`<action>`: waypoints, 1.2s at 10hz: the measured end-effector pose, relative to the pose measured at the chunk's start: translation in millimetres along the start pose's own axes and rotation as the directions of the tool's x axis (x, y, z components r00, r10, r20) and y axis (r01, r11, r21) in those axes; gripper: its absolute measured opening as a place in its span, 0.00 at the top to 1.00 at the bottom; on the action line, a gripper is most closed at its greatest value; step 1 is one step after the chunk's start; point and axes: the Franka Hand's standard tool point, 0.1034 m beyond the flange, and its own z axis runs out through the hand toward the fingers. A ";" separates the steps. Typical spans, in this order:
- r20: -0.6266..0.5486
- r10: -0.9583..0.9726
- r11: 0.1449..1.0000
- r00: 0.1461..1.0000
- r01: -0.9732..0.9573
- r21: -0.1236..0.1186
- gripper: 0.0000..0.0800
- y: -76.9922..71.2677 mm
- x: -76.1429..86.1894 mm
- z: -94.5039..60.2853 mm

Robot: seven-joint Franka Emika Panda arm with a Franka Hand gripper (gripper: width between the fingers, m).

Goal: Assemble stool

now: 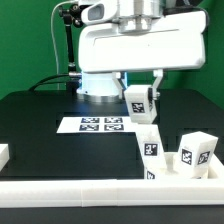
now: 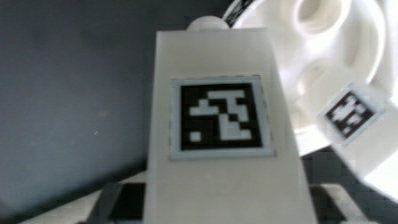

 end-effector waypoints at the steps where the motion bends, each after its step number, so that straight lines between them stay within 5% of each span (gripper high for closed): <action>1: 0.007 -0.005 1.000 1.000 0.005 -0.006 0.57 -5.7 -7.6 6.0; 4: 0.013 -0.021 1.000 1.000 0.021 -0.015 0.57 -29.7 -8.9 19.3; 7: -0.012 -0.027 1.000 1.000 0.027 -0.008 0.57 -31.1 -9.6 20.4; 9: -0.076 -0.025 0.999 0.997 0.027 0.031 0.57 -45.0 -10.0 8.7; 12: -0.076 -0.047 0.998 0.996 0.051 0.046 0.57 -51.7 -10.3 -4.5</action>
Offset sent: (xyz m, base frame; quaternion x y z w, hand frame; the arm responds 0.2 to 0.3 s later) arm 0.0332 0.0125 -0.0015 -0.0374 0.0043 -0.0409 0.9985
